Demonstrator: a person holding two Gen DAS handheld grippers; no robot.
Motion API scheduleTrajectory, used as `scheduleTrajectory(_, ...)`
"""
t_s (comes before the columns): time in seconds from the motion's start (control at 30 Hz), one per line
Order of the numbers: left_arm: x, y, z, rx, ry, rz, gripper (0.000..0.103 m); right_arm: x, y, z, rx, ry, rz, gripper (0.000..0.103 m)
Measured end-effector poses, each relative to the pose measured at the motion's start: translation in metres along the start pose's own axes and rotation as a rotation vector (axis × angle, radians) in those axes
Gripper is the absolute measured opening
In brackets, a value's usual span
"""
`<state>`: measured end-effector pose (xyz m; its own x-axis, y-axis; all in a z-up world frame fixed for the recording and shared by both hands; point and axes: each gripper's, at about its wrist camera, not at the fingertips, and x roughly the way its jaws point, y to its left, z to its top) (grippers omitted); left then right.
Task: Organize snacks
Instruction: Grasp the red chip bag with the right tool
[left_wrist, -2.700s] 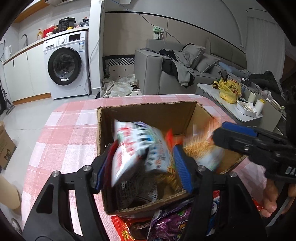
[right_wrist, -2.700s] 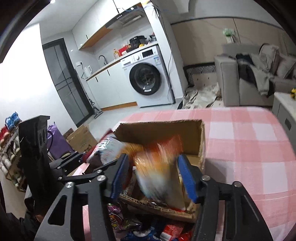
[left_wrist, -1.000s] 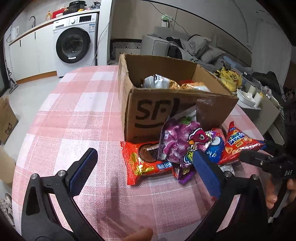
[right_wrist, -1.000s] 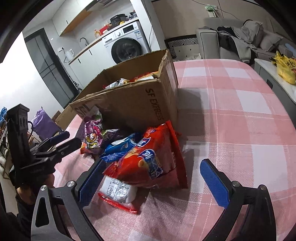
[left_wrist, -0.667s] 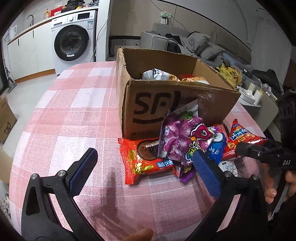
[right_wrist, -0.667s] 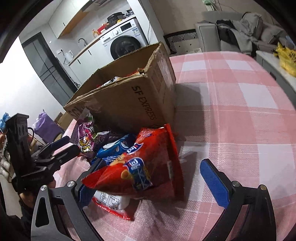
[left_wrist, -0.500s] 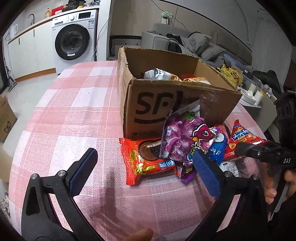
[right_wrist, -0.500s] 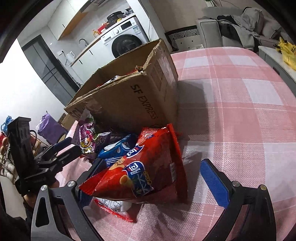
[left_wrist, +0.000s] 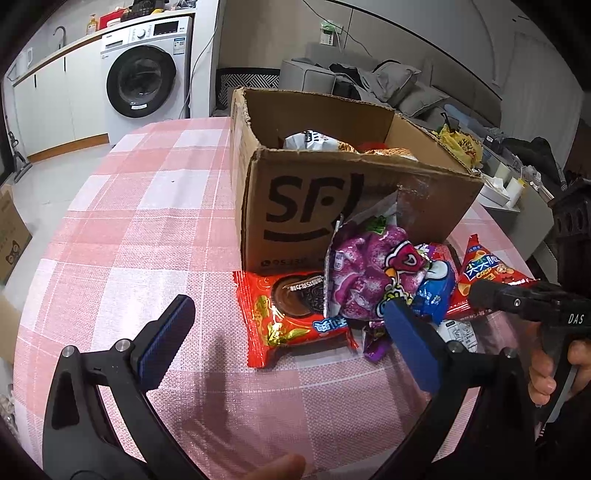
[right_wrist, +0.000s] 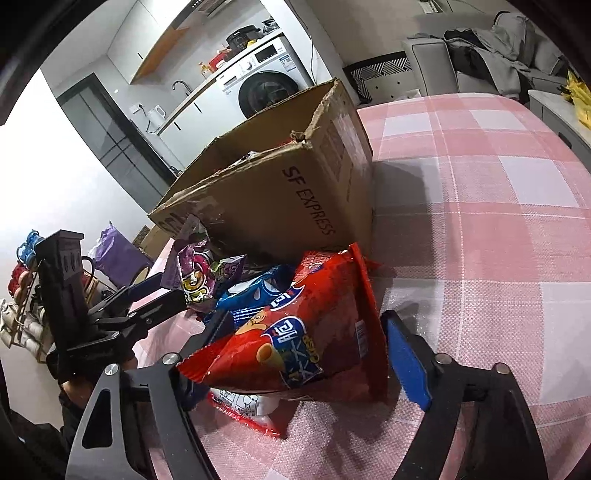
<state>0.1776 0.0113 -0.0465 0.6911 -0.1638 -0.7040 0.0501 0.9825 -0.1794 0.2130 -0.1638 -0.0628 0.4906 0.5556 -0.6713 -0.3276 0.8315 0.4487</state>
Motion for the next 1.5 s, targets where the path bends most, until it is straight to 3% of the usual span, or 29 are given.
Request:
scheduleTrajectory(0.1,-0.001,0.0,-0.001,-0.003,-0.002,-0.013,0.102,-0.005,0.001,-0.001,0.0,-0.015,0.027,0.065)
scheduleTrajectory(0.27,-0.004,-0.002,-0.001,0.001,-0.006,-0.03,0.102,-0.011,0.002,-0.005,0.001,-0.03,0.045,0.056)
scheduleTrajectory(0.57,-0.006,-0.017,0.0,0.047,-0.011,-0.05,0.102,-0.023,-0.001,-0.01,0.022,-0.064,0.073,0.054)
scheduleTrajectory(0.9,0.002,-0.039,0.009,0.143,0.006,-0.016,0.101,-0.032,-0.006,-0.013,0.046,-0.096,0.097,0.054)
scheduleTrajectory(1.13,0.006,-0.057,0.01,0.234,0.015,-0.008,0.077,-0.033,-0.007,-0.014,0.044,-0.099,0.101,0.054)
scheduleTrajectory(1.2,0.006,-0.061,0.01,0.243,0.023,-0.023,0.062,-0.033,-0.006,-0.014,0.039,-0.101,0.102,0.054)
scheduleTrajectory(1.5,0.0,-0.06,0.008,0.244,0.018,-0.057,0.056,-0.034,-0.003,-0.014,0.042,-0.109,0.103,0.054)
